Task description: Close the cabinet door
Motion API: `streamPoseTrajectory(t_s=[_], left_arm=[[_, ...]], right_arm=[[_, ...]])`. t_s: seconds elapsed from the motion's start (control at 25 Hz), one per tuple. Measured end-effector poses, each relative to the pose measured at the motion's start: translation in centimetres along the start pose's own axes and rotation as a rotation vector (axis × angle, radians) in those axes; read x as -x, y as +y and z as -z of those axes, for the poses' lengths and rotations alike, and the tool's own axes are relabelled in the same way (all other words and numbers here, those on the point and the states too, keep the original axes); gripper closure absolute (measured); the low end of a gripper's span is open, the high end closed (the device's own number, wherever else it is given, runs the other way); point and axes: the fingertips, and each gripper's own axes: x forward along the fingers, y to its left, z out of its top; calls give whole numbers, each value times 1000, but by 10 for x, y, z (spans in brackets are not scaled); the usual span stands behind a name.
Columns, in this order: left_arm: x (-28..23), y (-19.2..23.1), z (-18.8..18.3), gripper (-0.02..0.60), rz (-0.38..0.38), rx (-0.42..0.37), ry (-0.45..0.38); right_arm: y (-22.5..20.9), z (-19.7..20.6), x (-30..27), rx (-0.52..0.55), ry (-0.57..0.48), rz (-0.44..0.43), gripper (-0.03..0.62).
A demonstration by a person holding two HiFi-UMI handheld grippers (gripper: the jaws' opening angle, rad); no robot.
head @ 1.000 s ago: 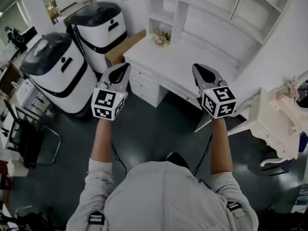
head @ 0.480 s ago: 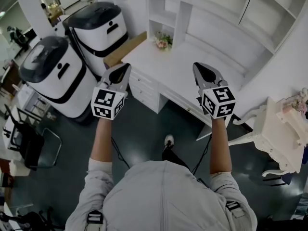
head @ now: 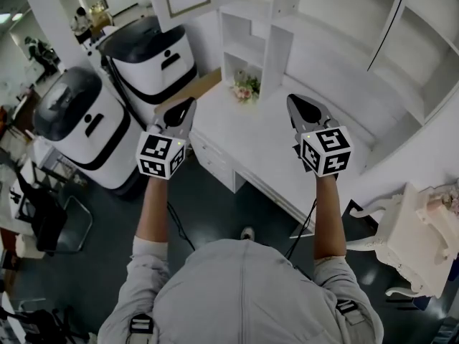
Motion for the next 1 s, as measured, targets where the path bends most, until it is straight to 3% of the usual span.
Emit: streamPoseTrajectory(t_s=[0.24,0.6,1.0], left_arm=[[-48,7,17,563,-35,42,40],[-81,35,38,563,-110,81,103],[-111,98,48,560,-167,109,75]], right_arm=[[-44,6,-32,-21,-3,-40,592],[-70,14,-75,-28,-2,-91,592],[-88,11,-125,14,-6,-51,592]])
